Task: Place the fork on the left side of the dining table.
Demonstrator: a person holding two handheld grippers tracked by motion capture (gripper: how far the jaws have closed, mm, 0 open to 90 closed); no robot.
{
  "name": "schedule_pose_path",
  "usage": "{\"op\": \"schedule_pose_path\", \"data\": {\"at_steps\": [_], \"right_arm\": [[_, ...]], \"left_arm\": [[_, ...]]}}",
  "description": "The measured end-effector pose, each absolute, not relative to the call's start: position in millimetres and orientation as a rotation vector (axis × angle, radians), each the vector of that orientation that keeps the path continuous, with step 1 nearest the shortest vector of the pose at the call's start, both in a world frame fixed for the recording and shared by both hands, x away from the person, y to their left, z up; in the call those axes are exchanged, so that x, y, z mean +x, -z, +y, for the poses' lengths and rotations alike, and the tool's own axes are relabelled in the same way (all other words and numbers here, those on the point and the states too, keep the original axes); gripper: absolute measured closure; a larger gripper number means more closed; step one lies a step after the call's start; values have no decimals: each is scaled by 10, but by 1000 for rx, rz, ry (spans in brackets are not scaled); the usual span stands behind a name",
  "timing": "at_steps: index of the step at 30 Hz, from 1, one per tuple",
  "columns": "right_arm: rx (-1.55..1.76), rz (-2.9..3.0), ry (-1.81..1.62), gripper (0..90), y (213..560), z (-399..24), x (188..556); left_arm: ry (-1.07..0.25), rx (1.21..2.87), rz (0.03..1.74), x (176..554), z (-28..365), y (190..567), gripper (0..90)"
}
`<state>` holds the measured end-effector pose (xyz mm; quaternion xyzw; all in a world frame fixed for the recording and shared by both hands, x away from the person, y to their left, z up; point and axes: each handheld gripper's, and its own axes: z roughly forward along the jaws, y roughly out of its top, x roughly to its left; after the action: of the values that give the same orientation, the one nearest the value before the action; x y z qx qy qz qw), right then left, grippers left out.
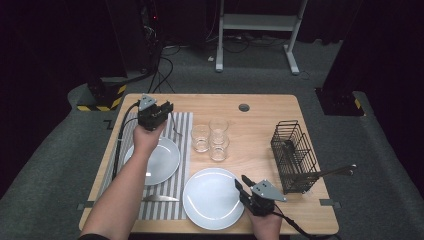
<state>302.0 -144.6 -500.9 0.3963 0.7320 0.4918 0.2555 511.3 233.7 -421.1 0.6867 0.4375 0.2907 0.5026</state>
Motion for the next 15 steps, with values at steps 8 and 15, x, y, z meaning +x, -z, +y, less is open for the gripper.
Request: {"op": "schedule_pose_path", "data": {"at_steps": [8, 15], "right_arm": [[1064, 1987, -1335, 670, 5009, -1435, 3013], [1061, 1989, -1332, 670, 5016, -1427, 3014]], "left_arm": [[-714, 1659, 1085, 5114, 2401, 4217, 774], [-746, 1645, 1119, 5093, 2433, 4272, 817]]}}
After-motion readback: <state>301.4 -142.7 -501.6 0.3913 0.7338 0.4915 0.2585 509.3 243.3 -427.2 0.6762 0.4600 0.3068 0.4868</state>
